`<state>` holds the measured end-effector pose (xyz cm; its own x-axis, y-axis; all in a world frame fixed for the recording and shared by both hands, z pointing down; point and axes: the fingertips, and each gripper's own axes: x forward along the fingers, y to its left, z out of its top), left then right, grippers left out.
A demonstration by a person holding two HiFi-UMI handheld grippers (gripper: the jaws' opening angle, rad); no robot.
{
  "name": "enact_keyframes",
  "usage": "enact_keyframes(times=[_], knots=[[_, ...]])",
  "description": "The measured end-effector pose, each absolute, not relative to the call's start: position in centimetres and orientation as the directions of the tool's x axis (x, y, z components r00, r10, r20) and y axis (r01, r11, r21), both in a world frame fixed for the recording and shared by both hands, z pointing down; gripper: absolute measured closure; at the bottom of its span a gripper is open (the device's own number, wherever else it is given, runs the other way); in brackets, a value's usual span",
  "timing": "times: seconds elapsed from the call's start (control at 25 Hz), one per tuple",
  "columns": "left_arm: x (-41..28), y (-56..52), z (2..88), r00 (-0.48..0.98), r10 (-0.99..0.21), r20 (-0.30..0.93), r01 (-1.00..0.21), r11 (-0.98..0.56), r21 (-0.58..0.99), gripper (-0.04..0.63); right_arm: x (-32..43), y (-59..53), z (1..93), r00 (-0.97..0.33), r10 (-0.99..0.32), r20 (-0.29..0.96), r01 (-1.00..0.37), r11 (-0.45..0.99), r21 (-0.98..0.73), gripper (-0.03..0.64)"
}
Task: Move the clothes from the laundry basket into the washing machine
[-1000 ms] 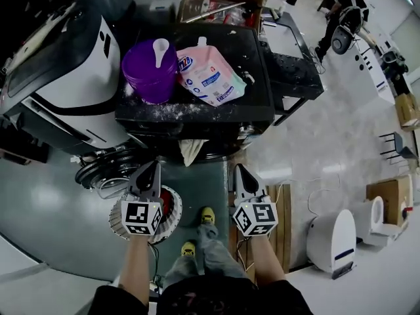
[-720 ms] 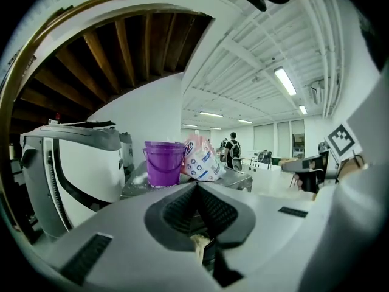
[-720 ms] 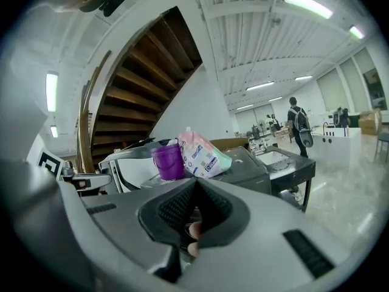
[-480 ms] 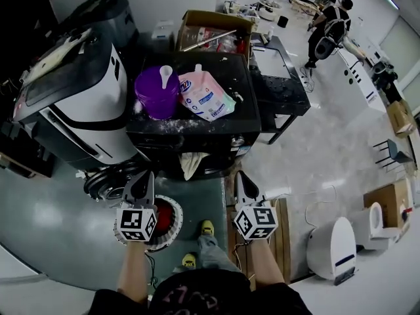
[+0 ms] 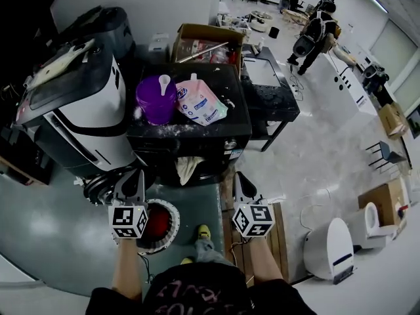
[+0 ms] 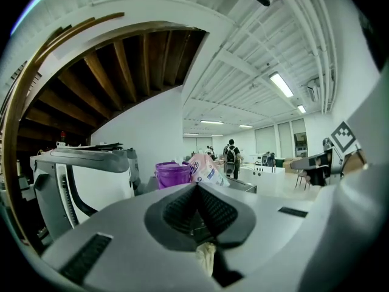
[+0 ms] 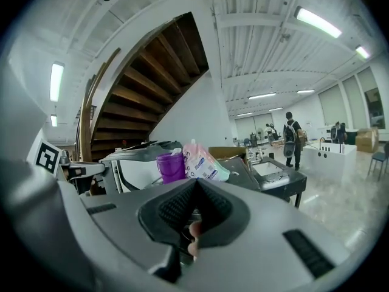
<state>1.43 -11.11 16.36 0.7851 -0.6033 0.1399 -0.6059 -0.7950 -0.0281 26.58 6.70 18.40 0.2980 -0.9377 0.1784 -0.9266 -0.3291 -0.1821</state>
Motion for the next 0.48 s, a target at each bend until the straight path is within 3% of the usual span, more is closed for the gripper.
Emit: enact_keyframes(times=[0.48], knots=[[-0.5,-10.7,14.1,0.78,-0.618,0.103,-0.617,-0.786,-0.044,0.584,25.5,8.1,15.2,0.316,-0.94,0.127,-0.931,-0.333,-0.148,0.614]])
